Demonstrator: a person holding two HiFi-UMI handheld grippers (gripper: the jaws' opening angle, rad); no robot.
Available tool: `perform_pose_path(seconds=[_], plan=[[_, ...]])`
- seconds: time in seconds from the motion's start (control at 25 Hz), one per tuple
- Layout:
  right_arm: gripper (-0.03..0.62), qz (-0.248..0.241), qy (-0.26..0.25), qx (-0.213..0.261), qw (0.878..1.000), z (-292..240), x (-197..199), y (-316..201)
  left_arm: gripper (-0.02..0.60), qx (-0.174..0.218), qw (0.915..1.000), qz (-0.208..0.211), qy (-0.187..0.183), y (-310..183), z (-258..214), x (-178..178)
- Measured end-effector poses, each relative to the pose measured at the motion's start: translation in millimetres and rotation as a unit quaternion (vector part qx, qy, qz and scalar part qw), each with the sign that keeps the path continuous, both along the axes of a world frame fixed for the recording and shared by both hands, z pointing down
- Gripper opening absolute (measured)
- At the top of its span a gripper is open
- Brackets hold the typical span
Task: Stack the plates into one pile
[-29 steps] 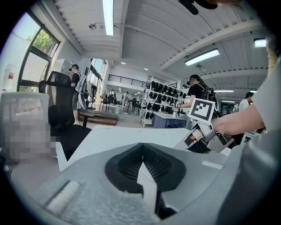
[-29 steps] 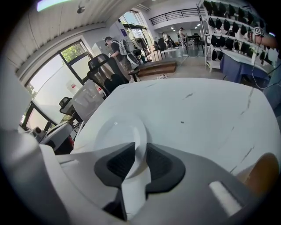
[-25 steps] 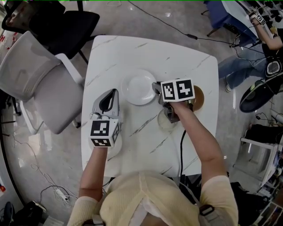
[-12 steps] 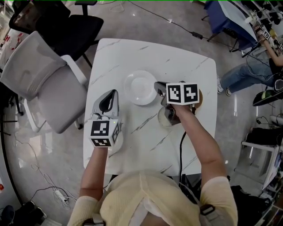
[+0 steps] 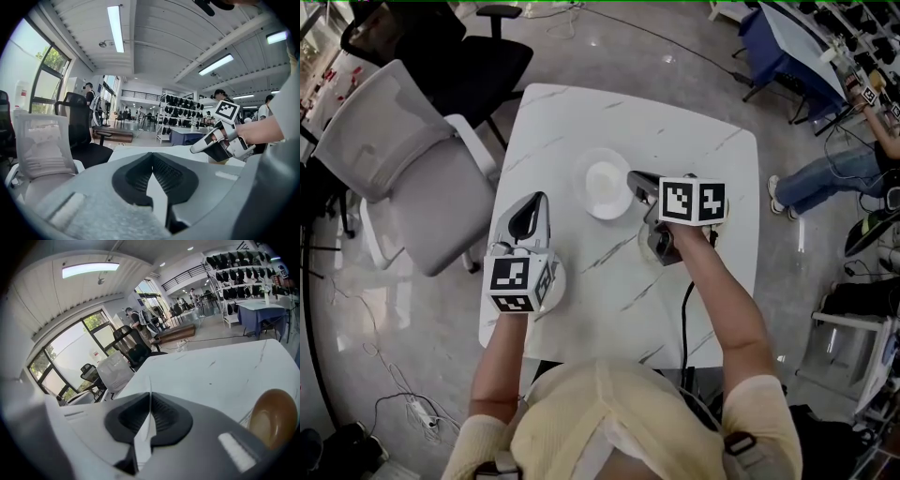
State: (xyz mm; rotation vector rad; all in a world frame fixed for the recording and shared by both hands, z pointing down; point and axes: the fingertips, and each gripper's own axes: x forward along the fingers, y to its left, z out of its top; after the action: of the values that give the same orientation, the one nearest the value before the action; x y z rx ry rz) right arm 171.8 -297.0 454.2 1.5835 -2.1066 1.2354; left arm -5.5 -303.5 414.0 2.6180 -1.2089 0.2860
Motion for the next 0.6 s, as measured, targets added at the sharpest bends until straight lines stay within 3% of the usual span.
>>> perform_pose_path(seconds=[0.6], plan=[[0.015,-0.016,0.015,0.052,0.998,-37,-27,22,0.003,0.029,0.9989,-0.036,0.003,30,-21,-52]])
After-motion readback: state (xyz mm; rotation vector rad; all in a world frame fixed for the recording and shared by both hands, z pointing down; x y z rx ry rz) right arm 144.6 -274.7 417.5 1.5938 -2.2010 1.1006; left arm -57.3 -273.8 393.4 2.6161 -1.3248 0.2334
